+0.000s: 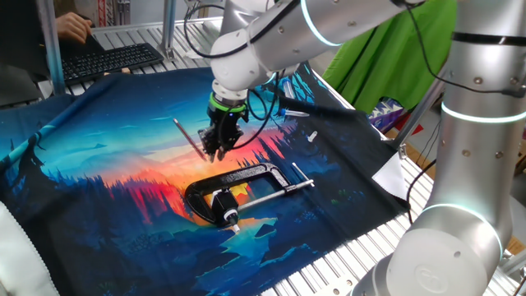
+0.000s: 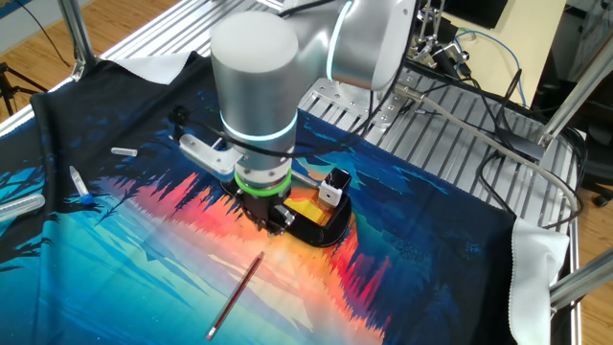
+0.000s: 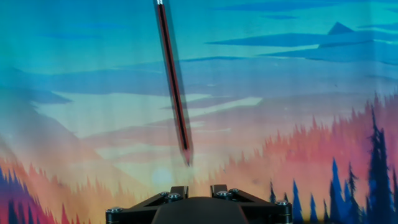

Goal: Insert the pencil into the pencil sharpener

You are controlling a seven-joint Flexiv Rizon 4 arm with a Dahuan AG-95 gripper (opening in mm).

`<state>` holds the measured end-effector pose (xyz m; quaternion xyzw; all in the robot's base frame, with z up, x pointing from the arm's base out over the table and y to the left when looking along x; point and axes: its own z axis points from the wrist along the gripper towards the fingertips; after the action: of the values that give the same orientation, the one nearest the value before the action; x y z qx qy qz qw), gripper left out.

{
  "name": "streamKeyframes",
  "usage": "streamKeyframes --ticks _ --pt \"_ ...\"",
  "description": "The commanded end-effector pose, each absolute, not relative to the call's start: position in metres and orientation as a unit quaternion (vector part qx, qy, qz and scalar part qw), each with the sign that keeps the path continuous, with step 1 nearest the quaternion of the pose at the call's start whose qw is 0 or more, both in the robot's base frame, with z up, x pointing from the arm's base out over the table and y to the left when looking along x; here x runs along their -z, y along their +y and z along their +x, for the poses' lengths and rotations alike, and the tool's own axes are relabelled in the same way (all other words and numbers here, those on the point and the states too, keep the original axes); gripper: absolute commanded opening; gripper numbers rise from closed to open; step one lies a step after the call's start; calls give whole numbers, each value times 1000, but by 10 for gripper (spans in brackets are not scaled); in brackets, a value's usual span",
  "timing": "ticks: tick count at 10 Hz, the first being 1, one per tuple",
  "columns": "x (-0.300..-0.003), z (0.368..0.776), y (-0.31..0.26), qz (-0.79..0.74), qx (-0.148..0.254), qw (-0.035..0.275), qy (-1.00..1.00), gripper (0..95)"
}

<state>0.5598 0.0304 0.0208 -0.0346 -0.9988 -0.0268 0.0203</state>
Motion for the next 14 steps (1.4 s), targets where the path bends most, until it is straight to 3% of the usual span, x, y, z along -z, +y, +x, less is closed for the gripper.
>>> streamKeyframes --ticks 1,14 --pt "-21 567 32 -35 26 21 -999 190" --pt "-7 619 39 -30 26 18 -999 190"
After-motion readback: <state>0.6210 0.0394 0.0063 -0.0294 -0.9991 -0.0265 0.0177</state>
